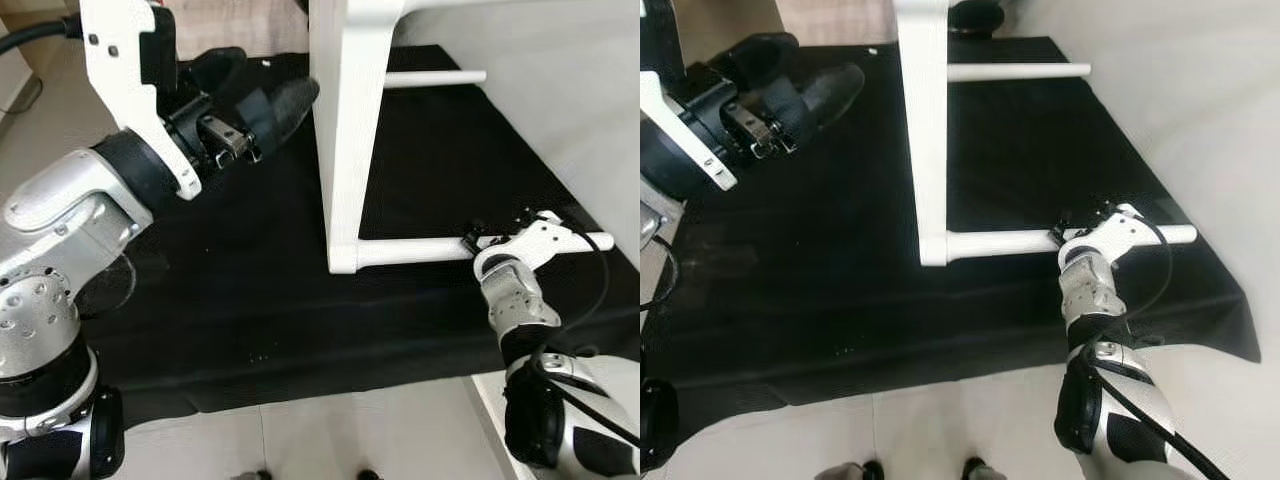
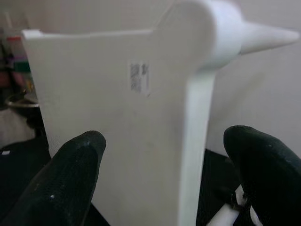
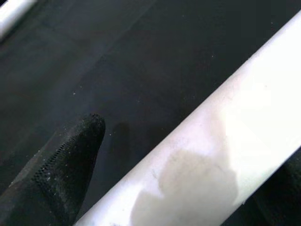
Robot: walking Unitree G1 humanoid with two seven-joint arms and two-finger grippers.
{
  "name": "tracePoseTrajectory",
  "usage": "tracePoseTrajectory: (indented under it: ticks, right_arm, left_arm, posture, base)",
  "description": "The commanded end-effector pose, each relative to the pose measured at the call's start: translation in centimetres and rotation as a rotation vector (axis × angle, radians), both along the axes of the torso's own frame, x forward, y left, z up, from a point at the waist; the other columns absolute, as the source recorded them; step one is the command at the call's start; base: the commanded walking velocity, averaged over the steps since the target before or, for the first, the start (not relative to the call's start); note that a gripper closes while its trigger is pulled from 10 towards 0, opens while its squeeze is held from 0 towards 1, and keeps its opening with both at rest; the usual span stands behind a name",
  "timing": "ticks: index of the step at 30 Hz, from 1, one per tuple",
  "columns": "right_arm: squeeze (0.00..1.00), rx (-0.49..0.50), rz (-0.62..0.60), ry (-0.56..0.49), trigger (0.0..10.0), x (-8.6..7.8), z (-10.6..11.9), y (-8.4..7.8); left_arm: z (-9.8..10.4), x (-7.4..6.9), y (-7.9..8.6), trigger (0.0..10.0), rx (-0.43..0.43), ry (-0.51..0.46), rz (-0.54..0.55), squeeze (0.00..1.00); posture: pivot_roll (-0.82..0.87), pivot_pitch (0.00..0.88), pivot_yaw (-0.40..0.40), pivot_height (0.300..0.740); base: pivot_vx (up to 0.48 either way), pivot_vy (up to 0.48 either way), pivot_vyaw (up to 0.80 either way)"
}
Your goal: Building children table
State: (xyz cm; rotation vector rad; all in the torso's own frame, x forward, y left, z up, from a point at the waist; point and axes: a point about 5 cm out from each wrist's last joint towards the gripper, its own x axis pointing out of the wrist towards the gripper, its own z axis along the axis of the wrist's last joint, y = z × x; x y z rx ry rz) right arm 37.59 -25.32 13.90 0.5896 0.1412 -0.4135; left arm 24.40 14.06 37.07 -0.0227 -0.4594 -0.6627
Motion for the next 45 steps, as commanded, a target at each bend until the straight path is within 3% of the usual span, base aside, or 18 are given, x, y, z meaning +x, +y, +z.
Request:
tracePoseTrajectory:
  ticks: [1, 3, 5, 6, 7, 10, 11, 13, 14, 19, 22, 27, 31, 37, 41, 43, 44, 45]
  right_arm:
    - [1.00, -0.106, 0.048, 0.283, 10.0, -2.8, -6.0, 0.0]
    - [1.00, -0.163, 0.035, 0.262, 10.0, -2.6, -5.1, -0.6]
    - [1.00, -0.288, 0.003, 0.239, 10.0, -2.2, -3.5, -1.5]
    - [1.00, -0.288, 0.003, 0.239, 10.0, -2.2, -3.5, -1.5]
    - [1.00, -0.361, -0.026, 0.219, 10.0, -2.0, -2.4, -2.1]
    - [1.00, -0.419, -0.055, 0.194, 10.0, -1.9, -1.2, -2.5]
    - [1.00, -0.473, -0.071, 0.149, 10.0, -1.6, 0.1, -2.5]
    - [1.00, -0.473, -0.071, 0.149, 10.0, -1.6, 0.1, -2.5]
    - [1.00, -0.504, -0.074, 0.094, 10.0, -1.2, 1.4, -2.3]
    - [1.00, -0.566, -0.065, -0.007, 10.0, -0.7, 3.6, -1.4]
    - [1.00, -0.695, -0.028, -0.124, 10.0, -0.3, 6.5, 0.2]
    - [1.00, -0.763, -0.036, -0.175, 10.0, -0.5, 7.9, 0.2]
    - [1.00, -0.851, -0.084, -0.213, 10.0, -0.8, 9.8, -0.8]
    - [1.00, -0.894, -0.099, -0.269, 10.0, -1.0, 11.9, -1.5]
    - [1.00, -0.886, -0.044, -0.337, 10.0, -0.8, 13.1, -1.1]
    - [1.00, -0.911, 0.129, -0.435, 10.0, -0.4, 14.6, 0.9]
    - [0.78, -0.928, 0.256, -0.470, 10.0, -0.3, 14.9, 2.4]
    - [0.00, -0.938, 0.342, -0.489, 10.0, -0.3, 15.0, 3.4]
  left_arm:
    - [0.3, 0.0, 0.3, 10.0, 0.008, 0.002, 0.005, 0.00]
    - [0.3, 0.0, 0.3, 10.0, 0.006, 0.000, 0.003, 0.00]
    - [0.4, 0.0, 0.4, 10.0, 0.003, -0.002, -0.001, 0.00]
    - [0.4, 0.0, 0.4, 10.0, 0.003, -0.002, -0.001, 0.00]
    - [0.5, 0.0, 0.4, 10.0, 0.001, -0.003, -0.004, 0.00]
    - [0.5, 0.0, 0.4, 10.0, -0.001, -0.004, -0.006, 0.00]
    - [0.6, 0.0, 0.4, 10.0, -0.003, -0.005, -0.009, 0.00]
    - [0.6, 0.0, 0.4, 10.0, -0.003, -0.005, -0.009, 0.00]
    - [0.6, 0.0, 0.4, 10.0, -0.004, -0.006, -0.011, 0.00]
    - [0.7, -0.1, 0.4, 10.0, -0.004, -0.007, -0.013, 0.00]
    - [0.7, -0.2, 0.5, 10.0, -0.003, -0.009, -0.014, 0.00]
    - [0.7, -0.2, 0.6, 10.0, -0.004, -0.011, -0.016, 0.00]
    - [0.7, -0.2, 0.7, 10.0, -0.005, -0.014, -0.018, 0.00]
    - [0.6, -0.1, 0.5, 10.0, -0.007, -0.014, -0.016, 0.00]
    - [0.5, 0.0, 0.3, 10.0, -0.009, -0.014, -0.013, 0.00]
    - [0.0, 0.3, 0.2, 10.0, -0.013, -0.002, 0.000, 0.00]
    - [-0.6, 0.3, 0.2, 10.0, -0.020, 0.016, 0.009, 0.00]
    - [-1.1, 0.3, 0.2, 10.0, -0.025, 0.029, 0.015, 0.00]
  posture:
    - [0.08, 0.367, 0.032, 0.740]
    - [0.08, 0.367, 0.032, 0.740]
    - [0.06, 0.361, 0.032, 0.740]
    - [0.06, 0.361, 0.032, 0.740]
    - [0.06, 0.360, 0.031, 0.740]
    - [0.06, 0.358, 0.030, 0.740]
    - [0.06, 0.358, 0.030, 0.740]
    - [0.06, 0.358, 0.030, 0.740]
    - [0.05, 0.357, 0.029, 0.740]
    - [0.05, 0.352, 0.029, 0.740]
    - [0.05, 0.344, 0.027, 0.740]
    - [0.05, 0.340, 0.027, 0.740]
    - [0.05, 0.328, 0.026, 0.740]
    - [0.04, 0.319, 0.026, 0.740]
    - [0.03, 0.310, 0.028, 0.740]
    - [0.02, 0.285, 0.026, 0.740]
    - [0.01, 0.274, 0.024, 0.740]
    - [0.01, 0.274, 0.024, 0.740]
  base:
    - [0.000, 0.000, 0.00]
    - [0.000, 0.000, 0.00]
    - [0.000, 0.000, 0.00]
    - [0.000, 0.000, 0.00]
    - [0.000, 0.000, 0.00]
    - [0.000, 0.000, 0.00]
    - [0.000, 0.000, 0.00]
    - [0.000, 0.000, 0.00]
    - [0.000, 0.000, 0.00]
    - [0.000, 0.000, 0.00]
    - [0.000, 0.000, 0.00]
    - [0.000, 0.000, 0.00]
    - [0.000, 0.000, 0.00]
    - [0.000, 0.000, 0.00]
    - [0.000, 0.000, 0.00]
    - [0.000, 0.000, 0.00]
    - [0.000, 0.000, 0.00]
    - [0.000, 0.000, 0.00]
